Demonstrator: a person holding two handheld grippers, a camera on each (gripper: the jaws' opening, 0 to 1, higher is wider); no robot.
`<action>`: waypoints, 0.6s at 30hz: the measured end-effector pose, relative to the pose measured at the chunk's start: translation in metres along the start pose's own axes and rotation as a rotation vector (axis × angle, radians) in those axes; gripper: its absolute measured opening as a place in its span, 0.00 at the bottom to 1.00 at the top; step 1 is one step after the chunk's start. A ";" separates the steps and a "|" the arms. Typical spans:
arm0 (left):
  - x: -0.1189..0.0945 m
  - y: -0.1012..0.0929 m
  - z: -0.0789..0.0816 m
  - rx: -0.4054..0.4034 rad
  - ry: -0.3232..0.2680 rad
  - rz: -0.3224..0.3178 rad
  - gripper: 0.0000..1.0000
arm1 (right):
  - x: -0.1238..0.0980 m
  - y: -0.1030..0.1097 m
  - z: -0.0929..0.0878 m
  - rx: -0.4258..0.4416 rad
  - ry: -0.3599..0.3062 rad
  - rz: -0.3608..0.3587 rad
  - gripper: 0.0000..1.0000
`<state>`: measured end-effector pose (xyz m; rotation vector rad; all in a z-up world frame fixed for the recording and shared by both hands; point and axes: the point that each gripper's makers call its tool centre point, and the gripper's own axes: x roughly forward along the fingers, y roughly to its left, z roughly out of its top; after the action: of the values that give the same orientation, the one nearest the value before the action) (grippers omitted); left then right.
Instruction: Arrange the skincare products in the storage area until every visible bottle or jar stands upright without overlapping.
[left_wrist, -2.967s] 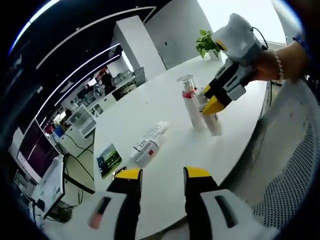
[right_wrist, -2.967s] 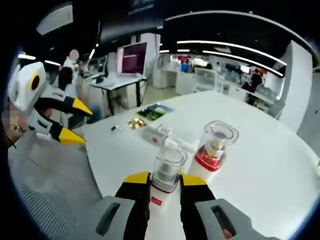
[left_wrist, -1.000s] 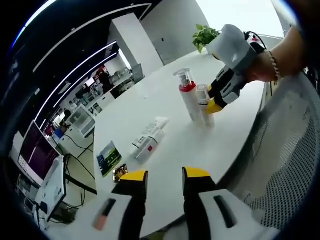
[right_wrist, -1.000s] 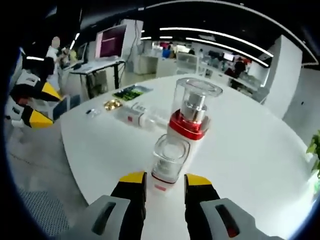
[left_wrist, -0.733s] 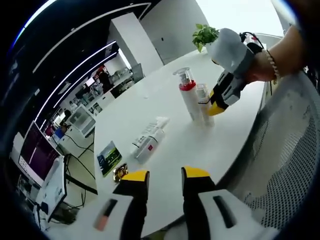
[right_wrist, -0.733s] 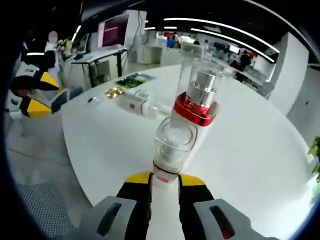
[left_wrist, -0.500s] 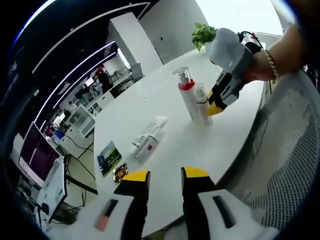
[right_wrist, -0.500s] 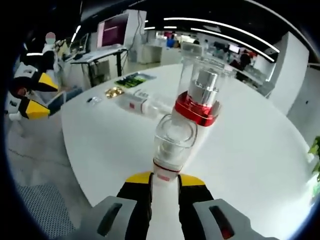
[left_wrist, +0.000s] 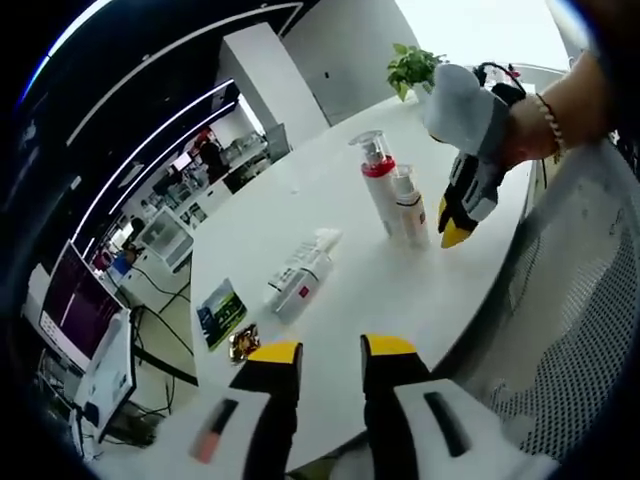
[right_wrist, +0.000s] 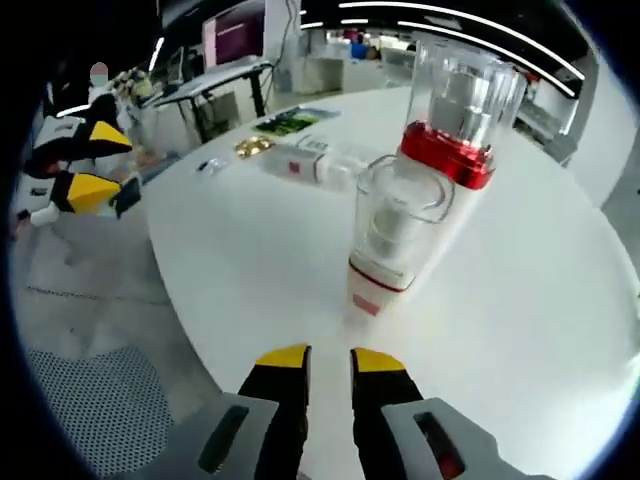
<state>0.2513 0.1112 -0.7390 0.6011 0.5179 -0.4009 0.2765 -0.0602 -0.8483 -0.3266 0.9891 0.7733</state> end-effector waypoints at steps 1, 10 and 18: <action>0.000 0.000 0.000 0.001 0.003 0.000 0.26 | 0.000 0.004 -0.001 0.003 0.004 0.023 0.10; 0.000 0.005 -0.005 0.002 0.026 0.033 0.24 | -0.004 0.055 0.018 -0.057 -0.074 0.221 0.08; -0.001 0.008 -0.006 0.003 0.030 0.048 0.25 | -0.024 0.090 0.058 -0.108 -0.287 0.365 0.09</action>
<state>0.2529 0.1213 -0.7394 0.6216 0.5306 -0.3477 0.2408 0.0252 -0.7893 -0.1221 0.7442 1.1735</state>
